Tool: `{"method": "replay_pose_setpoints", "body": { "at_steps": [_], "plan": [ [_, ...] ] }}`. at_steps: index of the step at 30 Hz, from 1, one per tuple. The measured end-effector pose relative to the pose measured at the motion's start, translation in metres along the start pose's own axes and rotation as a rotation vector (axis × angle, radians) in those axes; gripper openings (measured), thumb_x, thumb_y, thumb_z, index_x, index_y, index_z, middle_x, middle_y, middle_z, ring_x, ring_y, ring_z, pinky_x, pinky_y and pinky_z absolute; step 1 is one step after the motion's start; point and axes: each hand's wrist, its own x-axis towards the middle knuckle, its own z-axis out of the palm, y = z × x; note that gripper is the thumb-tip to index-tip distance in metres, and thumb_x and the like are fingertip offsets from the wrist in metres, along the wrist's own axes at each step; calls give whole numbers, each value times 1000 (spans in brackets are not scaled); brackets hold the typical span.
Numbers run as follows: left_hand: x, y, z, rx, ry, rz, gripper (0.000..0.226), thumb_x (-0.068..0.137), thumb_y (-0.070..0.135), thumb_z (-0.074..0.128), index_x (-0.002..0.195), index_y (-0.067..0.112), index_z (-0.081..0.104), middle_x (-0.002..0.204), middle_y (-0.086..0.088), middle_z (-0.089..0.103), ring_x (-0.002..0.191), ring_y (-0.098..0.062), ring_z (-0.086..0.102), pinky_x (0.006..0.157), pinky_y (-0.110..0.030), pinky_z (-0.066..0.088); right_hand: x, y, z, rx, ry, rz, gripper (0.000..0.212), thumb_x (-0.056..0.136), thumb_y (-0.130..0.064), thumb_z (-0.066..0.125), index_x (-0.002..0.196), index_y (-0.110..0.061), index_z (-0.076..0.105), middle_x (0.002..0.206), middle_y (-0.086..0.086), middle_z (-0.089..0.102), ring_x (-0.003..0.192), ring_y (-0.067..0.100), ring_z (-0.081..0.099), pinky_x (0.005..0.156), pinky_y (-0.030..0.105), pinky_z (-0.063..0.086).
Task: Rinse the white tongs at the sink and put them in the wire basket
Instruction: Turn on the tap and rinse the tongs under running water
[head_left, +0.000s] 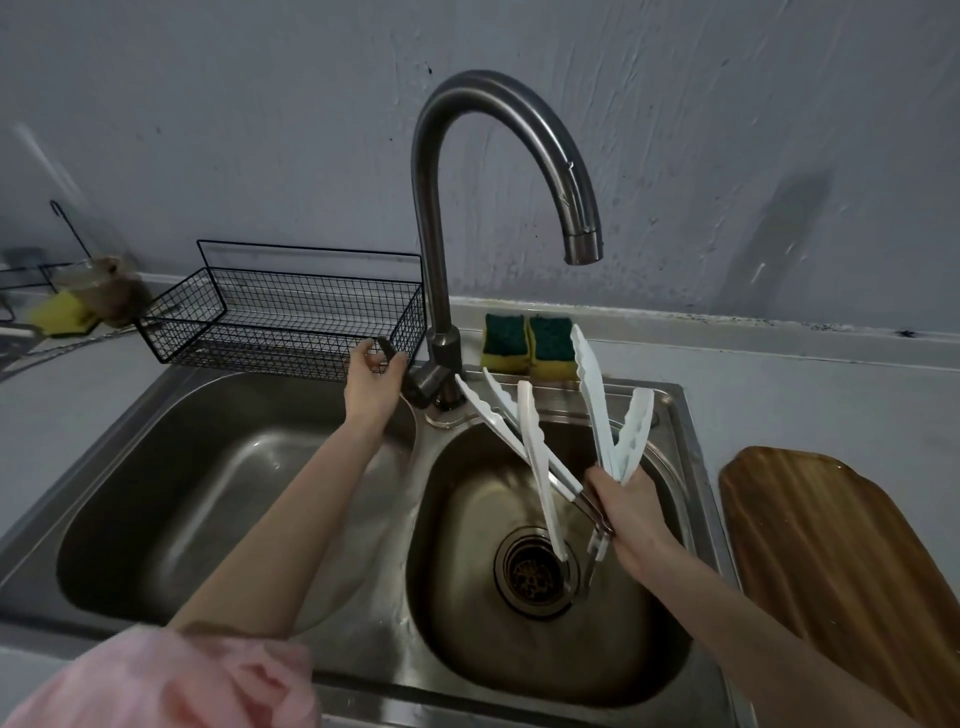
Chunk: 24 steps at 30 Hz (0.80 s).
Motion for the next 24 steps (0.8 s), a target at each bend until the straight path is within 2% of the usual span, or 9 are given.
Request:
{"method": "replay_pose_setpoints", "body": {
  "at_steps": [2,5,7,9,12,13,16,19,24],
  "plan": [
    [6,1,3,-7,-24,5,51,91,24,54,139,15,38,127,-11,55,117,-27,55,107,-44,40,1,2,-1,-18,-3,-3,9,88,-7,52,81,-11,50,62,6,42,56,15,43,50,26,43],
    [11,1,5,-37,-8,-20,45,90,27,54,131,11,47,112,-11,63,94,-18,57,102,-43,45,0,5,-2,-14,-5,3,5,88,-5,51,86,-10,51,64,7,44,57,15,43,53,26,42],
    [13,-1,5,-37,13,-43,43,90,29,53,128,9,49,110,-9,64,98,-21,57,103,-44,44,-1,8,-3,-22,5,7,11,88,-5,51,81,-13,50,63,7,43,55,14,42,48,22,41],
    [14,-2,5,-38,20,-46,37,91,28,51,121,7,52,95,-1,63,95,-19,56,103,-44,44,-1,9,-2,-25,11,8,13,88,-5,50,79,-14,49,62,6,42,53,13,40,42,18,40],
    [15,-5,6,-45,18,-43,11,90,25,50,97,16,53,79,8,58,93,-19,56,101,-46,45,-2,9,-2,-27,16,11,4,89,-6,50,90,-10,50,62,6,42,53,12,40,44,18,40],
    [15,-5,6,-49,14,-43,5,90,23,50,88,19,53,77,9,58,93,-19,57,101,-47,45,-2,10,-2,-34,19,12,6,89,-6,50,95,-8,49,62,5,42,53,12,40,43,18,39],
    [13,-7,5,-84,28,-65,18,88,20,49,72,27,46,77,7,57,98,-25,61,101,-49,45,-4,11,-3,-37,20,16,11,89,-6,49,100,-7,50,62,5,42,53,12,40,45,21,40],
    [13,-9,6,-128,48,-86,18,86,21,51,70,26,46,78,6,59,108,-31,62,99,-50,47,-5,12,-3,-30,20,19,13,89,-5,50,102,-8,50,66,7,43,58,13,41,52,24,41],
    [14,-13,6,-132,47,-83,16,87,21,50,72,24,45,83,3,60,98,-24,61,97,-51,49,-5,14,-3,-36,20,22,17,89,-5,50,105,-7,51,69,9,44,59,14,41,53,25,40]
  ]
}}
